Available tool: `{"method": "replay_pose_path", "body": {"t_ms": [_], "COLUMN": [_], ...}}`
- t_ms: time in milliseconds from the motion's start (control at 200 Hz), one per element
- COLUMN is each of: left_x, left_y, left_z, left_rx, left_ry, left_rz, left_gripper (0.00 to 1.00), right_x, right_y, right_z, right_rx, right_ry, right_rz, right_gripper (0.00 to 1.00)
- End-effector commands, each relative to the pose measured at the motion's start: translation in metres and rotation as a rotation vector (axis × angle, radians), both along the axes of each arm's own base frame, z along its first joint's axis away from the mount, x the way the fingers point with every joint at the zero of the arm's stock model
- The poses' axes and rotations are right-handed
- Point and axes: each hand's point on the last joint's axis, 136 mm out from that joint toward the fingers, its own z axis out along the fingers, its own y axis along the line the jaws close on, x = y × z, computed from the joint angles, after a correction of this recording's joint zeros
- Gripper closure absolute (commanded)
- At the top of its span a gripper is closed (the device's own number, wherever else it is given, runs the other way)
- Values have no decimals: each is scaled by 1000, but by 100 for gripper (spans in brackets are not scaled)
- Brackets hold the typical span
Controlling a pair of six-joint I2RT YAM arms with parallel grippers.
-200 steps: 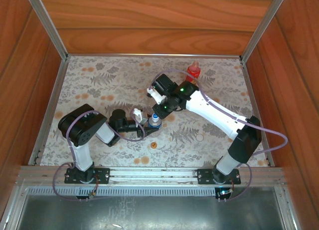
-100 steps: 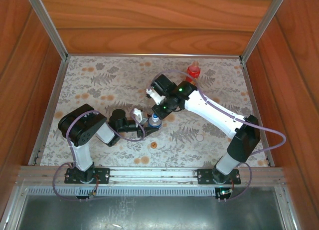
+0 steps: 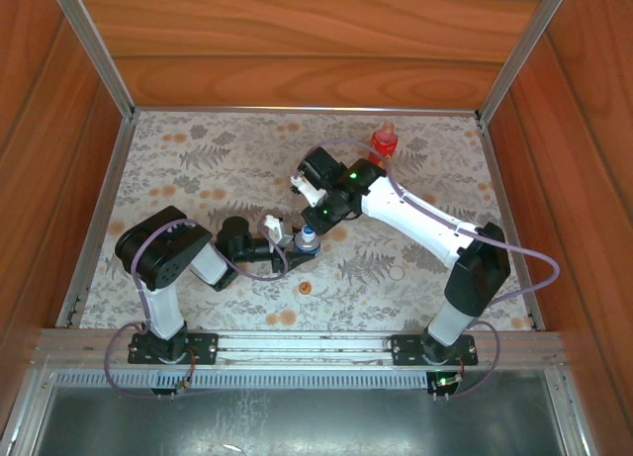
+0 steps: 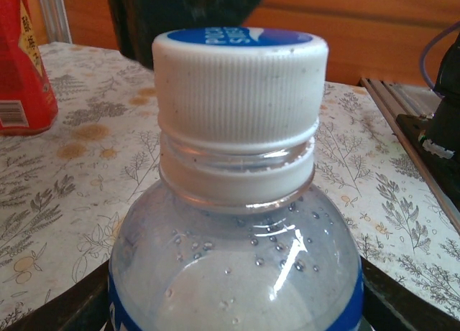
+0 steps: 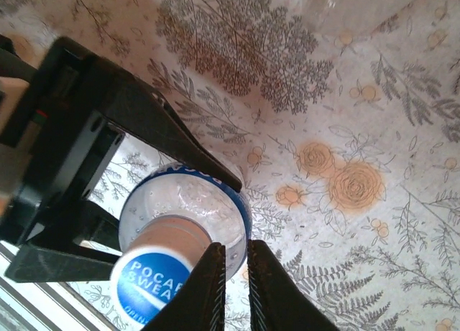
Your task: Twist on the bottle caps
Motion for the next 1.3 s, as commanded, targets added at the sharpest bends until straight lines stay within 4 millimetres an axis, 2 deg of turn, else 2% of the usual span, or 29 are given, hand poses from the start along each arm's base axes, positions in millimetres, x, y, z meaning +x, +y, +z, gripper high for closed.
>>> {"method": "replay_pose_path", "body": {"t_ms": [0,115,135,160,305,435,560,610,670,775,889,969,1094,1294], "left_x": [-14,-14,-14,-14,-14,-13,-11,-11,-11,-14,-20,-24,-28,-30], "left_y": [17,17,17,17,18,19,20,21,21,21,21,21,20,21], "left_z": [-61,-61,-60,-61,-60,-62,-63,-64,-64,-63,-63,-64,-64,-67], "left_rx": [164,164,164,165,170,180,188,191,191,189,188,187,181,188], "left_ry": [227,226,224,224,198,172,155,150,148,144,126,124,133,133], "left_rz": [33,32,33,32,32,37,48,52,52,34,3,-18,-47,-46], "left_gripper": [43,43,43,43,43,43,43,43,43,43,43,43,43,43], "right_x": [-9,-6,-5,-5,5,12,3,-5,-18,-36,-64,-80,-80,-64], "right_y": [-2,1,0,-3,-17,-18,-7,-2,4,-2,-8,-12,-11,0], "right_z": [-1,8,8,20,26,44,56,58,59,56,59,60,54,42], "right_rx": [1,30,27,44,20,84,218,256,287,267,280,298,270,208], "right_ry": [47,17,13,-15,-67,-141,-132,-91,-60,-101,-147,-194,-250,-209], "right_rz": [-3,-5,-9,-14,-58,-79,-64,-43,50,265,577,796,960,1021], "right_gripper": [80,75,75,74,71,66,65,61,53,47,38,35,38,48]}}
